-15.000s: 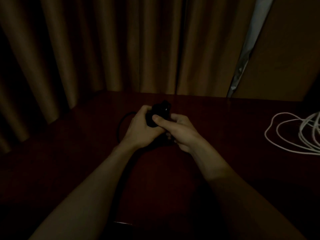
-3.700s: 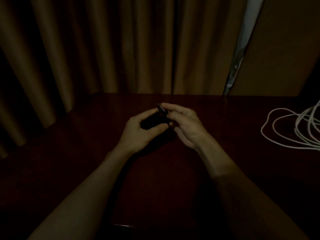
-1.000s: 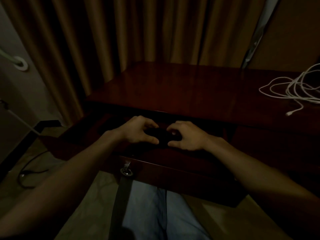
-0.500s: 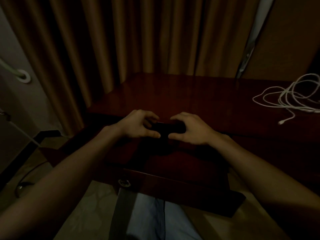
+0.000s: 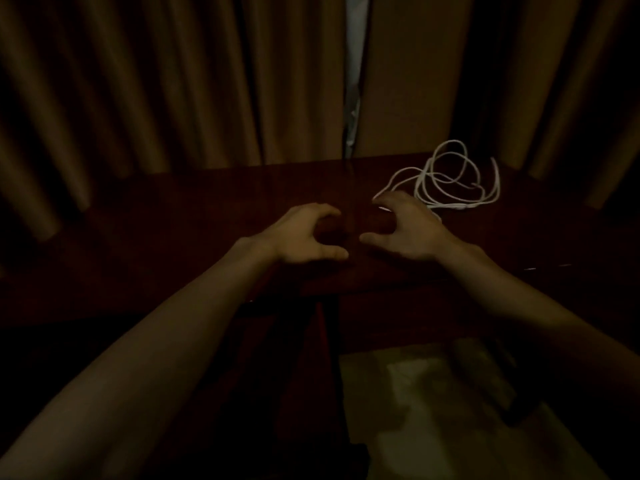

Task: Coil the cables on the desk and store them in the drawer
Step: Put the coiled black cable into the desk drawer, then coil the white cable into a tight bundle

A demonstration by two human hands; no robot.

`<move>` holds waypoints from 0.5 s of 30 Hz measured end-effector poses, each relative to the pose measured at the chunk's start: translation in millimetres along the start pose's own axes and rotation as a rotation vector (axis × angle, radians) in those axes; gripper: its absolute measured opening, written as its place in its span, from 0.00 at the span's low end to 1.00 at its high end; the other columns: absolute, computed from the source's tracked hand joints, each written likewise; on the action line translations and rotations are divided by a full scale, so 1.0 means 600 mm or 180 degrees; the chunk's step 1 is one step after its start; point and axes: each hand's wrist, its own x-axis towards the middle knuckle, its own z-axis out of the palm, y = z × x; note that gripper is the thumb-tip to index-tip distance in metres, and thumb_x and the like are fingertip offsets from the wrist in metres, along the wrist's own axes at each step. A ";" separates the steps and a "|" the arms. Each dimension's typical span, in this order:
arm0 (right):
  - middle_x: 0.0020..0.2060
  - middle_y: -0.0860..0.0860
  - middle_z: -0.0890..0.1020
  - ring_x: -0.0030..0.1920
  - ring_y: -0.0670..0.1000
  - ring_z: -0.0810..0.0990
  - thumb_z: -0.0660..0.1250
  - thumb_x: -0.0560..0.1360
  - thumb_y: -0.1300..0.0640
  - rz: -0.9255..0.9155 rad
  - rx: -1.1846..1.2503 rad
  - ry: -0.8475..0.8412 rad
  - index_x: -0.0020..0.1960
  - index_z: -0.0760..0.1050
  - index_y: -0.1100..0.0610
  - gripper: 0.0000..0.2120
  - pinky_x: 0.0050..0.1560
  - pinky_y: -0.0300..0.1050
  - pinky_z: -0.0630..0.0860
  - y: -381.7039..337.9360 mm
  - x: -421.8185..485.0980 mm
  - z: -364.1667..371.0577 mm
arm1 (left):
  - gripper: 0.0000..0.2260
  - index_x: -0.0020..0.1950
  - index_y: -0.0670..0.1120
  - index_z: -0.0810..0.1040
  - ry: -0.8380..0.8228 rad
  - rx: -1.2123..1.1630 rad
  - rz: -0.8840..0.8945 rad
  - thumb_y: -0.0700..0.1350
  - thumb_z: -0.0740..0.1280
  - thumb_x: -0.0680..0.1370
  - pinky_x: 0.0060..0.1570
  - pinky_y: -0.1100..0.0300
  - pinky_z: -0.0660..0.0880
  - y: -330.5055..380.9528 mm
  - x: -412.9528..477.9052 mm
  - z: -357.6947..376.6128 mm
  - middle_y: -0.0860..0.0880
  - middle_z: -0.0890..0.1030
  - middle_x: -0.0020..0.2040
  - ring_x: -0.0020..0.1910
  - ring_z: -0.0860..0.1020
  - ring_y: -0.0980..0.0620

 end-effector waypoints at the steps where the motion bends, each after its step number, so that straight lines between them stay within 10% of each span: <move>1: 0.70 0.59 0.76 0.71 0.59 0.73 0.77 0.73 0.42 0.0123 -0.0026 0.0029 0.74 0.73 0.60 0.36 0.70 0.49 0.67 0.028 0.002 -0.005 | 0.38 0.78 0.49 0.70 -0.0057 -0.0009 0.0061 0.61 0.78 0.72 0.71 0.57 0.69 0.013 0.029 0.014 0.48 0.73 0.75 0.73 0.71 0.50; 8: 0.67 0.63 0.78 0.69 0.63 0.75 0.63 0.77 0.70 0.0844 -0.0096 -0.0281 0.69 0.77 0.64 0.21 0.68 0.49 0.69 0.159 0.007 -0.012 | 0.32 0.72 0.49 0.76 -0.0207 -0.0519 0.0361 0.65 0.73 0.74 0.60 0.63 0.71 0.083 0.161 0.107 0.52 0.78 0.69 0.66 0.75 0.55; 15: 0.48 0.54 0.86 0.51 0.55 0.83 0.69 0.74 0.64 0.0739 -0.0191 -0.0156 0.49 0.85 0.58 0.07 0.53 0.48 0.78 0.177 0.031 0.019 | 0.15 0.55 0.50 0.84 -0.0133 -0.0394 0.0507 0.59 0.74 0.76 0.52 0.52 0.79 0.084 0.195 0.150 0.54 0.81 0.51 0.50 0.80 0.55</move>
